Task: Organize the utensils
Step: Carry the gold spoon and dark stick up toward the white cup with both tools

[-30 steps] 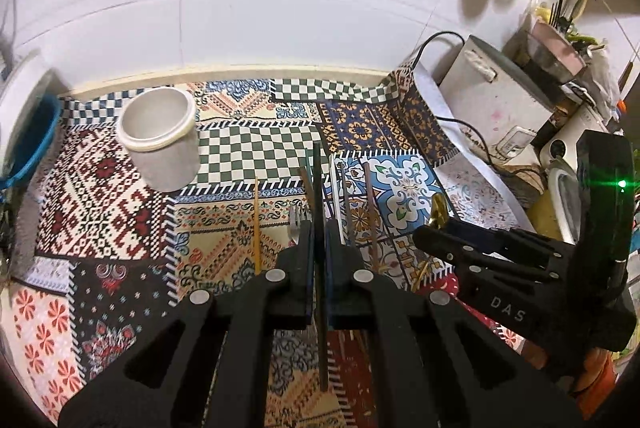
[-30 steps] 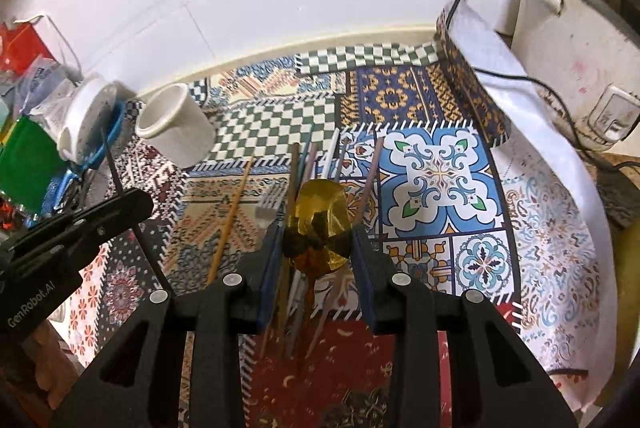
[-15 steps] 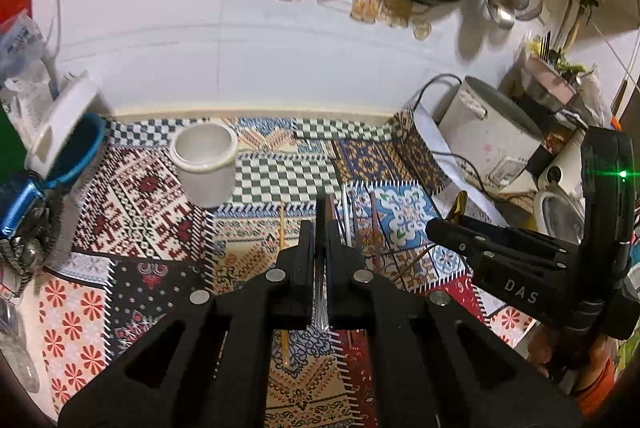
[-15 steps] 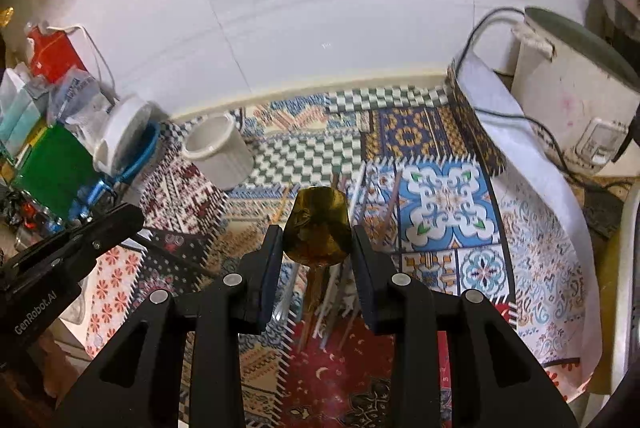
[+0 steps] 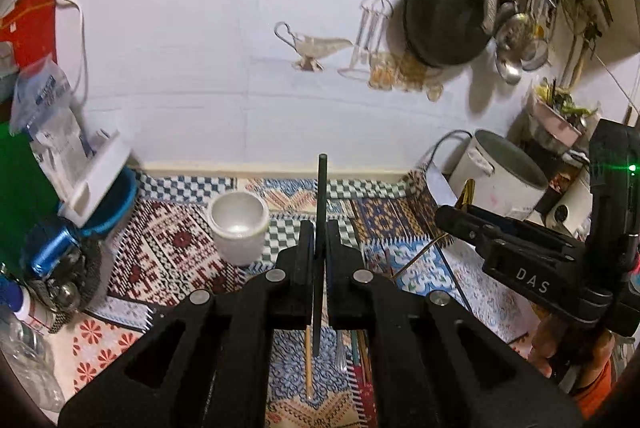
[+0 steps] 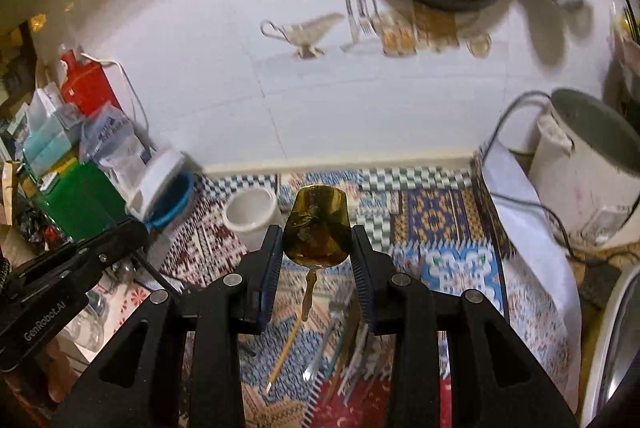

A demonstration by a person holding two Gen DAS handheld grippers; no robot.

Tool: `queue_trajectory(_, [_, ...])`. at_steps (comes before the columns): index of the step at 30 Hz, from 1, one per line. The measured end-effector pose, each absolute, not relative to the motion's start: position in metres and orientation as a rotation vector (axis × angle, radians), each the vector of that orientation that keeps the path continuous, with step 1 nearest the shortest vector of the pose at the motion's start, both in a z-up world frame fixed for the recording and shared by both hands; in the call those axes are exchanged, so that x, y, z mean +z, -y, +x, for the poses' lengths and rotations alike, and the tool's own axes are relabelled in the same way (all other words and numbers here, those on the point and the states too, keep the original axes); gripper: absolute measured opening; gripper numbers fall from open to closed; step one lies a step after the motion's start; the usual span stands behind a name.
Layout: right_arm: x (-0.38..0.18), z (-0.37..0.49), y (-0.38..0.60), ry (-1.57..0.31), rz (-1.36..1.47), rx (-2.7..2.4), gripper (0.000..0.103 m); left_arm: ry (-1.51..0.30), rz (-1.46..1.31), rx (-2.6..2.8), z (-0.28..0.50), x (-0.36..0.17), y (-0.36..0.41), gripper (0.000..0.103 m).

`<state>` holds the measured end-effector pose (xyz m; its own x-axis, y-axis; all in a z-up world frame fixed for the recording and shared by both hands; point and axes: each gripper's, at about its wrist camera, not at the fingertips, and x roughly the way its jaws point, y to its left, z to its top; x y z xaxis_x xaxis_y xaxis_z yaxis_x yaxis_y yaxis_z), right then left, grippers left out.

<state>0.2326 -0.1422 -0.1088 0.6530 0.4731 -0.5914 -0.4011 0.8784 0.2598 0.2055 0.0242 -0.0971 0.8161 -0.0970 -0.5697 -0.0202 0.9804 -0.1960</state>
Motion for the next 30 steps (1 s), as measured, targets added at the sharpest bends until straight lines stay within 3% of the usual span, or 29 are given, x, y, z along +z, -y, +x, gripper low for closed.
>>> queue_trajectory(14, [-0.074,0.276,0.106,-0.600,0.091,0.607,0.031,-0.522,-0.178,0.053,0.230,-0.059,-0.056,0.003])
queue_trajectory(30, [-0.084,0.332,0.054,-0.623,0.068,0.730,0.031,-0.453,-0.221,0.172,0.282,-0.050,-0.098,0.003])
